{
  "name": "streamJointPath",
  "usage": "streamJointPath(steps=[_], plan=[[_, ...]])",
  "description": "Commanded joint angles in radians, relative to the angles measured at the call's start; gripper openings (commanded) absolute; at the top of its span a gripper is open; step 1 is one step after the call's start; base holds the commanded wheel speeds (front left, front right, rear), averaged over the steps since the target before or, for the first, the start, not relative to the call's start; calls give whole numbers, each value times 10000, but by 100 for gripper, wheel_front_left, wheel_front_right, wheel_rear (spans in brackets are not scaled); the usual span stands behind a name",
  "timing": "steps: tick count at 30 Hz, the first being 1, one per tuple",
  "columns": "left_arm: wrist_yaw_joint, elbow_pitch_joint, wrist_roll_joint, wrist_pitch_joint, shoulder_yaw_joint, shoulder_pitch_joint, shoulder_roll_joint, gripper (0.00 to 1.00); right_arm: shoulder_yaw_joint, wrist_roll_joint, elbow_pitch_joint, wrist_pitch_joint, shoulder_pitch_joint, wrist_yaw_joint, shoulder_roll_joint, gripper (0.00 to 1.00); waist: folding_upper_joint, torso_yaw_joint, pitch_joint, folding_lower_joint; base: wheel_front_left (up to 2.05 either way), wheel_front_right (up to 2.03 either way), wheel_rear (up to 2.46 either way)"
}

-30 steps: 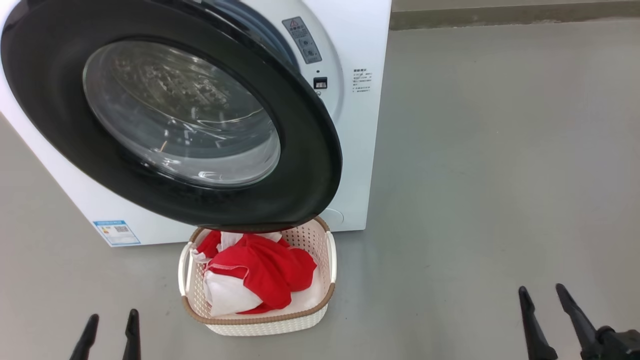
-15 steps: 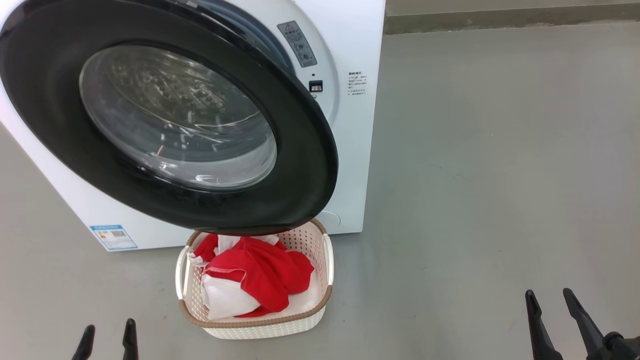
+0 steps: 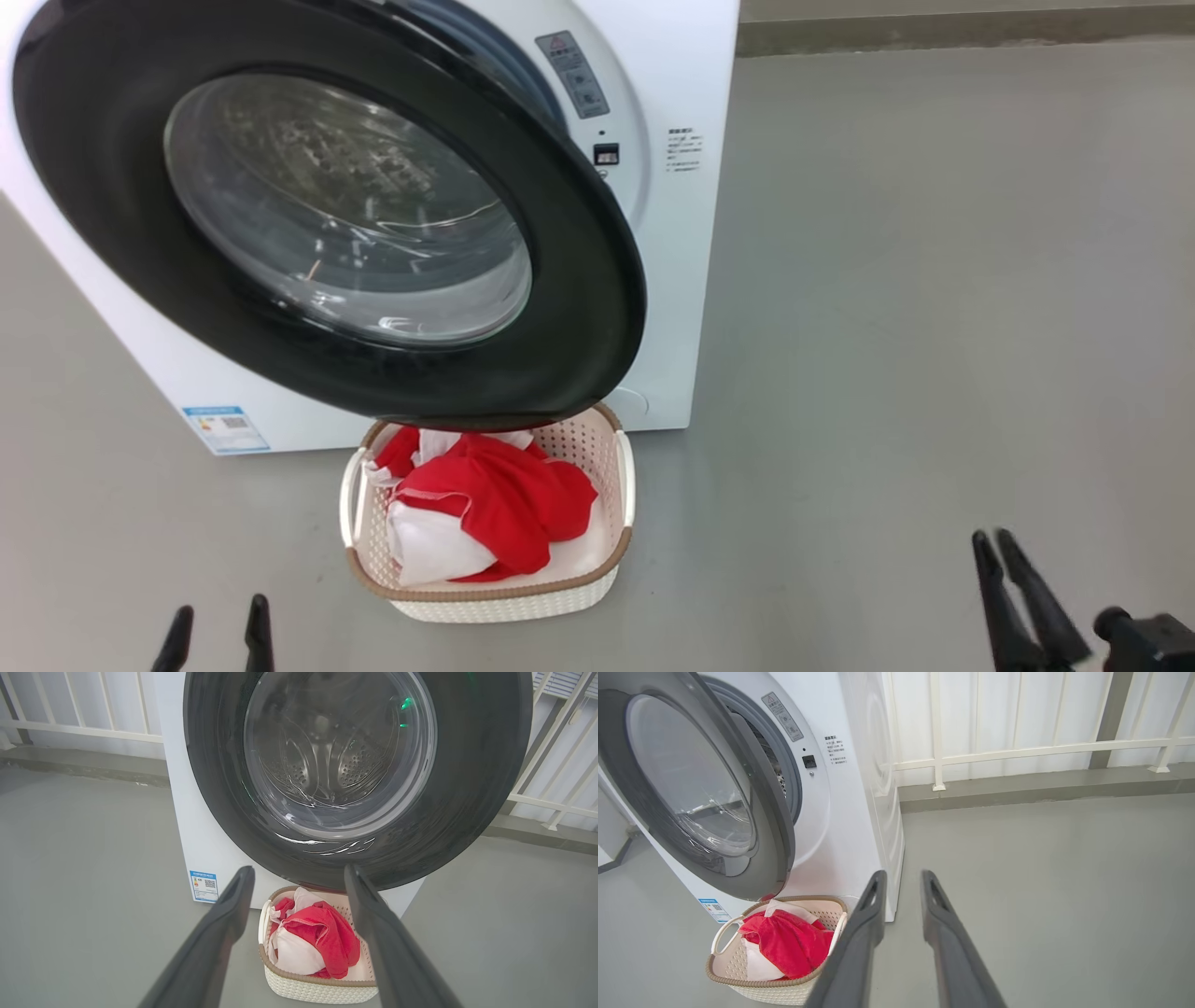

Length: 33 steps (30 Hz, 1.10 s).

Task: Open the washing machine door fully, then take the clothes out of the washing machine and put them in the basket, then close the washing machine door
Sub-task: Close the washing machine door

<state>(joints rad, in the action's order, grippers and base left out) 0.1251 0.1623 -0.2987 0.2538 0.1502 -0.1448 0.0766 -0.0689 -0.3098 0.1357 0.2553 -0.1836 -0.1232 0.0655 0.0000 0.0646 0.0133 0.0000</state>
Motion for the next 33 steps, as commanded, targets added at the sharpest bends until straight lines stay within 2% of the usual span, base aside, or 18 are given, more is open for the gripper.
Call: streamJointPath(steps=[1, 11, 20, 33], plan=[[56, -281, 125, 80, 224, 381, 5, 100, 302, -92, -206, 65, 544, -75, 203, 0, 0, 162, 126, 0, 0, 0, 0], [56, -242, 124, 80, -317, 1052, -209, 100, 1642, -293, 277, 65, 2610, -75, 96, 0, 0, 1263, 836, 0, 0, 0, 0], [56, -149, -156, 80, -1029, 1712, -259, 100, 2638, -357, 806, 65, 4938, -75, 295, 0, 0, 2236, 1595, 0, 0, 0, 0], [56, -141, -842, 80, -1547, 2350, -262, 100, 2845, -435, 1417, 65, 6547, -75, 574, 0, 0, 2925, 2621, 0, 0, 0, 0]])
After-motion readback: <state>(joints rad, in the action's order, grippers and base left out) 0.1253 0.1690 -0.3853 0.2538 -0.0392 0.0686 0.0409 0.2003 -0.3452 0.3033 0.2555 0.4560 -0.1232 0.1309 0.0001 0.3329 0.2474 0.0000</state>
